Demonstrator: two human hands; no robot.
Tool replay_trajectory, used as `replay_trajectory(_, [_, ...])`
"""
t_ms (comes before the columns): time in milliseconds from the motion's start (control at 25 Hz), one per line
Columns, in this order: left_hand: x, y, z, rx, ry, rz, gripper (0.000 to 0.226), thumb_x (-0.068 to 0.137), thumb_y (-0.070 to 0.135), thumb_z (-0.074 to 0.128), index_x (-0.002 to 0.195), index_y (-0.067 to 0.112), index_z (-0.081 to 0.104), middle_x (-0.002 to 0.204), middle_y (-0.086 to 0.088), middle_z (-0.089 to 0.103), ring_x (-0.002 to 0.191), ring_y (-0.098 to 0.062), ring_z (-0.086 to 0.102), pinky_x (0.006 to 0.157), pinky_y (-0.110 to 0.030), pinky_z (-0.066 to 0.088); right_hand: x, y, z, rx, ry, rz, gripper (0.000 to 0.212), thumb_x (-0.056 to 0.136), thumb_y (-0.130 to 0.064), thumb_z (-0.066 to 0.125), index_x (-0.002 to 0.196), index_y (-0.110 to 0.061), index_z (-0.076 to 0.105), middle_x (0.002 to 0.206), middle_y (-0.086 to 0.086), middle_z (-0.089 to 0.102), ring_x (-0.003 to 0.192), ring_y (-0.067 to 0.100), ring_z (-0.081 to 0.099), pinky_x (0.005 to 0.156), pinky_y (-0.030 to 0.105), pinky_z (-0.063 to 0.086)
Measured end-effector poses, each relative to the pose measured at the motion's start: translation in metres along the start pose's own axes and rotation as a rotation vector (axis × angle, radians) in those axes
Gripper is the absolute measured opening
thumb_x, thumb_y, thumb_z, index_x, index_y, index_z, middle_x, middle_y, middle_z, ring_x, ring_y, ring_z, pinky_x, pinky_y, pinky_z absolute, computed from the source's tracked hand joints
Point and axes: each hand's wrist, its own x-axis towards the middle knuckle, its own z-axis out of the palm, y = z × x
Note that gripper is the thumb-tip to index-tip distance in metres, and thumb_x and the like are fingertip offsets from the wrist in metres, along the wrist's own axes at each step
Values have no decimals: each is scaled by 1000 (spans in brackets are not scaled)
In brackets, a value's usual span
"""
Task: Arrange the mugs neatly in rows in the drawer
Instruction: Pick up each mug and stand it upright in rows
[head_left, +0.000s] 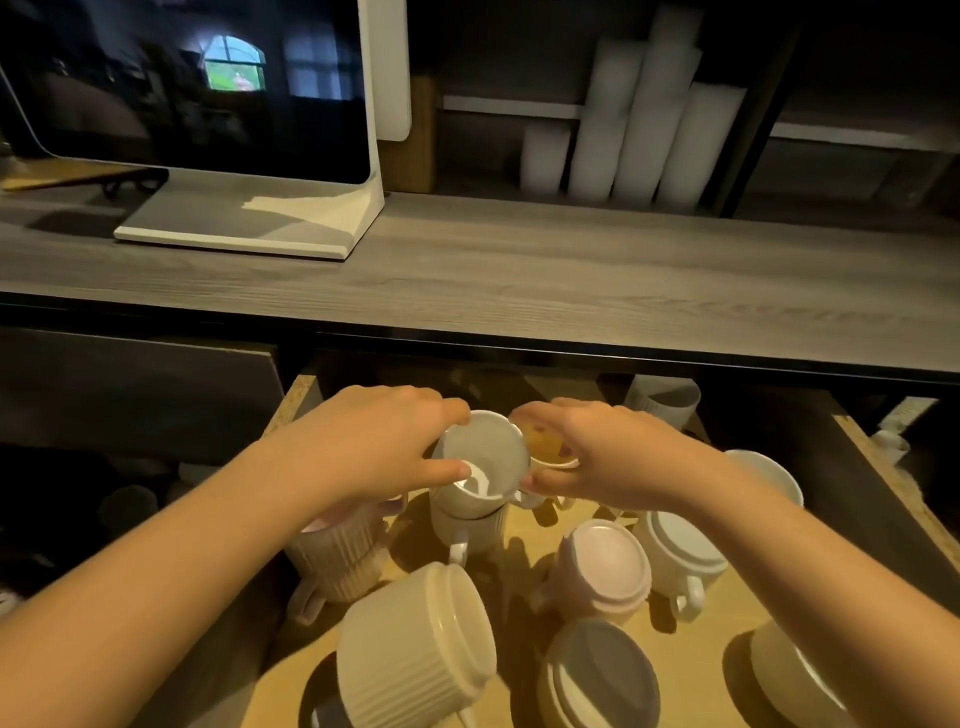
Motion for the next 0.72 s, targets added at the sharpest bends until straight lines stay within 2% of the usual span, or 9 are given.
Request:
replay_trajectory(120, [6, -7, 9, -33, -22, -23, 53, 89, 52, 49, 135, 29, 37, 128, 5, 54, 109, -11, 55, 88, -29, 49, 12, -6, 5, -6, 10, -73, 72, 82, -43, 65, 142, -32, 27, 140, -5, 43, 118, 15, 50, 90, 30, 52])
replay_trajectory(280, [3, -14, 25, -93, -14, -52, 61, 87, 55, 51, 138, 28, 33, 137, 7, 48, 118, -11, 51, 94, -30, 47, 25, -12, 18, -43, 6, -150, 89, 78, -43, 70, 146, -32, 15, 150, -5, 29, 131, 18, 37, 98, 31, 45])
replay_trajectory(400, [-1, -17, 36, -111, -68, -55, 63, 87, 54, 51, 141, 28, 30, 141, 6, 45, 125, -11, 47, 99, -30, 44, 31, -18, 24, -98, 10, -199, 95, 79, -38, 71, 148, -31, 7, 156, -5, 17, 138, 20, 26, 102, 30, 40])
replay_trajectory(560, [-1, -21, 44, -123, -92, -58, 63, 88, 53, 51, 141, 26, 31, 141, 5, 46, 125, -13, 47, 100, -32, 43, 37, -21, 29, -132, 60, -224, 92, 76, -38, 73, 147, -31, 15, 148, -3, 28, 130, 18, 35, 92, 26, 46])
replay_trajectory(720, [0, -20, 47, -131, -95, -31, 66, 89, 52, 51, 144, 28, 25, 148, 4, 38, 132, -14, 41, 104, -33, 39, 22, -13, 17, -15, 125, -143, 86, 73, -48, 71, 143, -31, 23, 138, -6, 37, 117, 13, 42, 84, 23, 48])
